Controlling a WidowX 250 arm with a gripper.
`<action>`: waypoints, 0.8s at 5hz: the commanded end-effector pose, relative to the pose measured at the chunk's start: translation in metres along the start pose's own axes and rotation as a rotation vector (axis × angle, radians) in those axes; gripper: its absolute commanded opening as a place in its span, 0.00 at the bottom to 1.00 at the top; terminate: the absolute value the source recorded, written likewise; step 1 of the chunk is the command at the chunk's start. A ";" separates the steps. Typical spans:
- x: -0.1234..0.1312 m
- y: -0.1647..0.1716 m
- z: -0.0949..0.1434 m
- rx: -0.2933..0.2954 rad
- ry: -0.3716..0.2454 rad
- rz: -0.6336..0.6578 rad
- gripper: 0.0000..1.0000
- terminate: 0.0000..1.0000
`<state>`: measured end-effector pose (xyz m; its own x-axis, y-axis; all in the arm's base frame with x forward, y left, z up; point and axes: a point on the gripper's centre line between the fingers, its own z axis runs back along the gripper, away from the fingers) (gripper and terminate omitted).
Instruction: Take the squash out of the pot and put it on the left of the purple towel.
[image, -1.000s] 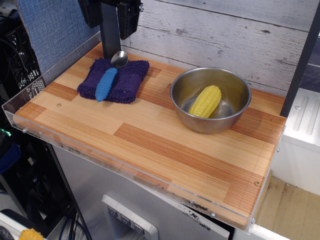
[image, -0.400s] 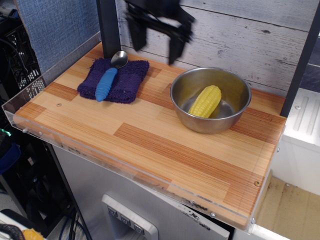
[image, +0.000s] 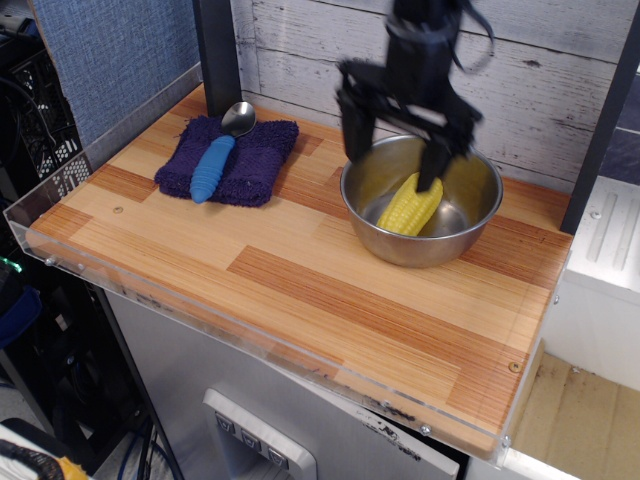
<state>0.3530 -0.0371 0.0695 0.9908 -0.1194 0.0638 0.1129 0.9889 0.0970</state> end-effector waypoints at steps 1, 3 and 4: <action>0.015 -0.010 -0.016 0.003 -0.007 -0.001 1.00 0.00; 0.017 -0.001 -0.047 0.012 0.058 0.006 1.00 0.00; 0.016 -0.002 -0.048 0.019 0.055 -0.002 0.00 0.00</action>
<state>0.3688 -0.0362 0.0112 0.9926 -0.1178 -0.0284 0.1202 0.9864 0.1123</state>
